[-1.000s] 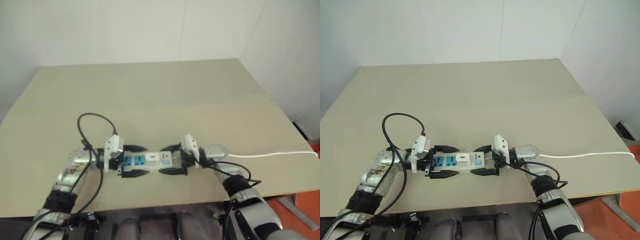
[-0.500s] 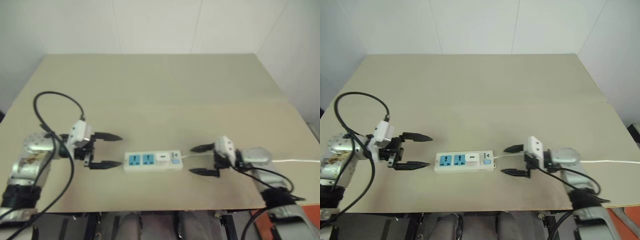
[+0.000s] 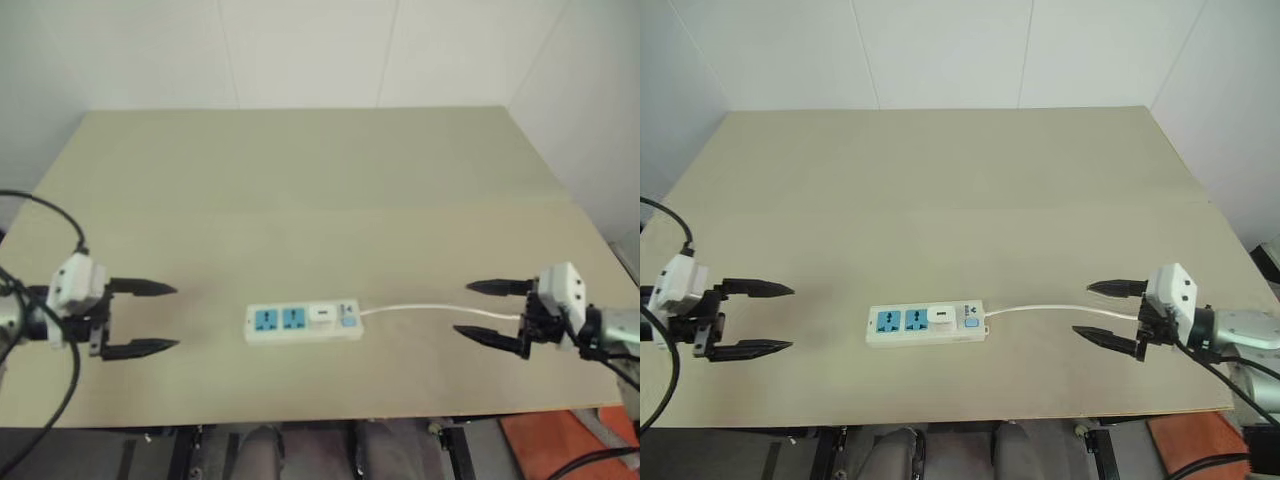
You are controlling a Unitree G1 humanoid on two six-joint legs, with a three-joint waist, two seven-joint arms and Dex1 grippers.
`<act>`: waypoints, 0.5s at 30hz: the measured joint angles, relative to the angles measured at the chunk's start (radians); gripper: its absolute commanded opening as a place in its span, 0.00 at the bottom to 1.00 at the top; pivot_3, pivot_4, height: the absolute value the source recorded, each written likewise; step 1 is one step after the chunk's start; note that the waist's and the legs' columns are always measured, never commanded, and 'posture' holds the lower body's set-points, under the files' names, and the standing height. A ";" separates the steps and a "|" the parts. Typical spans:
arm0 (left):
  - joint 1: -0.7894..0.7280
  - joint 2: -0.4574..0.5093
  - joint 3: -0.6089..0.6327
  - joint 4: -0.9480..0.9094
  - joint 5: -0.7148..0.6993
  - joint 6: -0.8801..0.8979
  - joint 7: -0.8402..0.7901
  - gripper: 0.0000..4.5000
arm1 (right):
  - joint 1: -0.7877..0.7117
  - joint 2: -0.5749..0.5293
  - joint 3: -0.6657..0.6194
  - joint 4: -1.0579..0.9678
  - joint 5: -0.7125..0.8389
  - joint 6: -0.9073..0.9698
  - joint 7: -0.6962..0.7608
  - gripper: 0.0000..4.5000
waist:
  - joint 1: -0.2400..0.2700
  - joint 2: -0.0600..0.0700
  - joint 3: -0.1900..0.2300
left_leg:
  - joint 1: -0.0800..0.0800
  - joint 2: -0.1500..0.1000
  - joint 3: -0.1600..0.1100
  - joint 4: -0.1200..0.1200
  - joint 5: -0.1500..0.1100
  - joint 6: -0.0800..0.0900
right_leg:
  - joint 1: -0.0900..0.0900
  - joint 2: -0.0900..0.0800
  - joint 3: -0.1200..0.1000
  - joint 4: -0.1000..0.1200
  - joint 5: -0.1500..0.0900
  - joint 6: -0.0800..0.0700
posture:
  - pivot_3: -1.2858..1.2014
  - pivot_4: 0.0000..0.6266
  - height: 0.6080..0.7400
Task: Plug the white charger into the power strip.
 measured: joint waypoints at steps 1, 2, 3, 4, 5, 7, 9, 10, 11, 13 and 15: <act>0.022 0.000 0.019 -0.022 -0.010 0.008 0.001 1.00 | 0.001 -0.004 -0.005 -0.002 0.001 0.002 0.001 0.99 | 0.000 0.000 0.000 | 0.000 0.000 0.000 0.000 0.000 0.000 | 0.000 0.000 0.000 0.000 0.000 0.000 | 0.52 0.24 1.00; 0.046 0.000 0.038 -0.045 -0.020 0.020 0.002 1.00 | 0.003 -0.009 -0.010 -0.004 0.004 0.007 0.002 0.99 | 0.000 0.000 0.000 | 0.000 0.000 0.000 0.000 0.000 0.000 | 0.000 0.000 0.000 0.000 0.000 0.000 | 0.52 0.24 1.00; 0.058 0.000 0.047 -0.058 -0.025 0.025 0.003 1.00 | 0.004 -0.012 -0.015 -0.004 0.006 0.010 0.004 0.99 | 0.000 0.000 0.000 | 0.000 0.000 0.000 0.000 0.000 0.000 | 0.000 0.000 0.000 0.000 0.000 0.000 | 0.52 0.24 1.00; 0.073 0.000 0.060 -0.076 -0.031 0.035 0.008 1.00 | 0.006 -0.017 -0.019 -0.004 0.013 0.013 0.007 0.99 | 0.000 0.000 0.000 | 0.000 0.000 0.000 0.000 0.000 0.000 | 0.000 0.000 0.000 0.001 0.000 0.000 | 0.52 0.24 1.00; 0.087 0.000 0.072 -0.093 -0.032 0.045 0.013 1.00 | 0.008 -0.024 -0.026 -0.006 0.021 0.014 0.009 0.99 | 0.000 0.000 0.000 | 0.001 0.000 0.000 0.000 0.000 0.000 | 0.000 0.000 0.000 0.001 0.000 0.000 | 0.52 0.24 1.00; 0.104 0.000 0.088 -0.115 -0.037 0.068 0.019 1.00 | 0.013 -0.036 -0.039 -0.009 0.030 0.019 0.013 0.99 | 0.000 0.000 0.000 | 0.001 0.000 0.001 0.000 0.000 0.000 | 0.000 0.000 0.001 0.001 0.000 0.000 | 0.52 0.24 1.00; 0.115 0.000 0.103 -0.130 -0.045 0.084 0.024 1.00 | 0.021 -0.052 -0.044 -0.012 0.037 0.025 0.021 0.99 | 0.001 0.000 0.000 | 0.001 0.000 0.001 0.000 0.000 0.000 | 0.000 0.000 0.001 0.001 0.000 0.000 | 0.52 0.24 1.00; 0.116 0.000 0.103 -0.137 -0.049 0.091 0.027 1.00 | 0.022 -0.056 -0.045 -0.012 0.038 0.029 0.024 0.99 | 0.001 0.000 0.000 | 0.001 0.000 0.001 0.000 0.000 0.000 | 0.001 0.000 0.001 0.001 0.000 0.000 | 0.52 0.24 1.00; 0.115 0.000 0.103 -0.142 -0.053 0.093 0.030 1.00 | 0.021 -0.057 -0.045 -0.012 0.038 0.029 0.026 0.99 | 0.001 0.000 0.000 | 0.001 0.000 0.001 0.000 0.000 0.000 | 0.001 0.000 0.001 0.001 0.000 0.000 | 0.52 0.24 1.00; 0.114 0.000 0.103 -0.145 -0.056 0.103 0.035 1.00 | 0.020 -0.057 -0.045 -0.012 0.038 0.031 0.025 0.99 | 0.001 0.000 0.000 | 0.001 0.000 0.001 0.000 0.000 0.000 | 0.001 0.000 0.001 0.001 0.000 0.000 | 0.52 0.24 1.00; 0.111 -0.001 0.103 -0.147 -0.058 0.107 0.044 1.00 | 0.017 -0.057 -0.045 -0.012 0.038 0.035 0.020 0.99 | 0.001 0.000 0.000 | 0.001 0.000 0.001 0.001 0.000 0.000 | 0.001 0.000 0.001 0.001 0.000 0.000 | 0.52 0.24 1.00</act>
